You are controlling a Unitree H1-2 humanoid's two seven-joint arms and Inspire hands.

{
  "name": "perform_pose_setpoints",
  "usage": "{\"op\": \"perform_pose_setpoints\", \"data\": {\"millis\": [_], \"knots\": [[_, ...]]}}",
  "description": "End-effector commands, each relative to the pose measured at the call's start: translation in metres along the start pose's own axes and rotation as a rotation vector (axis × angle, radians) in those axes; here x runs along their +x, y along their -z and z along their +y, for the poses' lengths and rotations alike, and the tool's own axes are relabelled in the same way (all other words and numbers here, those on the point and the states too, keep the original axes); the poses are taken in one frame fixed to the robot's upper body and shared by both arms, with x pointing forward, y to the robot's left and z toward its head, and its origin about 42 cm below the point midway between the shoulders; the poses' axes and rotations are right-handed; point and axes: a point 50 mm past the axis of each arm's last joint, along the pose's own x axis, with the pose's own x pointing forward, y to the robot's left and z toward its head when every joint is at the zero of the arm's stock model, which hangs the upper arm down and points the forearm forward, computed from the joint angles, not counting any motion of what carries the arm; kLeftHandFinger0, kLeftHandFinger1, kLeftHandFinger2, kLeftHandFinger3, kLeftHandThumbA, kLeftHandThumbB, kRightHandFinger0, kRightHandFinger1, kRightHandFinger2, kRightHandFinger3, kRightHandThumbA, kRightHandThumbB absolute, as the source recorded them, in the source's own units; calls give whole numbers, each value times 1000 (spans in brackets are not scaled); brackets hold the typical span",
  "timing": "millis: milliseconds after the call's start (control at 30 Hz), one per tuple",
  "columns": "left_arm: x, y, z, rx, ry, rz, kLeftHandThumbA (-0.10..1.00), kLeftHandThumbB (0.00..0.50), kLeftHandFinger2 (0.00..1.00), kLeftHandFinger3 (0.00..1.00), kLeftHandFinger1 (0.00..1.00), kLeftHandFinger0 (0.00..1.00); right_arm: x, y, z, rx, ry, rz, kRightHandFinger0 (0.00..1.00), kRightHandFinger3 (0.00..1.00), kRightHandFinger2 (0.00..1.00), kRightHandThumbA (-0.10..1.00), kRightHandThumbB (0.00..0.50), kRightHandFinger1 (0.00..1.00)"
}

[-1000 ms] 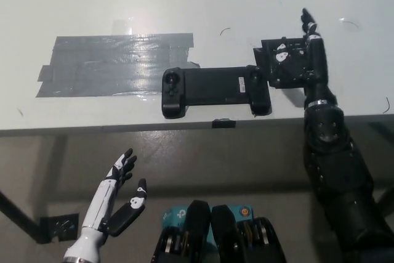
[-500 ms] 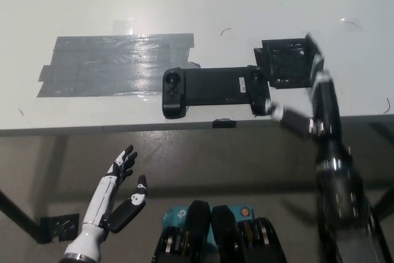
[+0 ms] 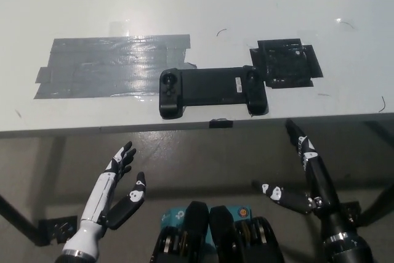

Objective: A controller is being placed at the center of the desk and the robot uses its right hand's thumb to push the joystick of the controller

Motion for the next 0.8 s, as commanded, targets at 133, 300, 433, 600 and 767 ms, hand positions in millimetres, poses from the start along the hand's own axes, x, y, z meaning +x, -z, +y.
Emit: {"op": "perform_pose_setpoints", "data": {"millis": [133, 300, 433, 600, 767], "knots": [[3, -13, 9, 23, -1, -63, 365, 0, 1000, 1000, 1000, 1000, 16, -16, 0, 7, -55, -50, 1000, 1000, 1000, 910, 104, 1000], [4, -12, 9, 24, 2, -63, 377, 0, 1000, 1000, 1000, 1000, 17, -15, 0, 6, -60, -51, 1000, 1000, 1000, 890, 105, 1000], [4, -11, 9, 25, 4, -60, 400, 0, 1000, 1000, 1000, 1000, 17, -16, 0, -43, -68, -59, 1000, 1000, 1000, 894, 111, 1000], [3, -12, 9, 23, 9, -60, 382, 0, 1000, 1000, 1000, 1000, 17, -14, 2, -69, -77, -67, 1000, 1000, 1000, 862, 110, 1000], [1, -10, 7, 19, 8, -51, 364, 0, 1000, 1000, 1000, 1000, 16, -15, 3, -89, -81, -64, 1000, 1000, 1000, 847, 125, 1000]]}}
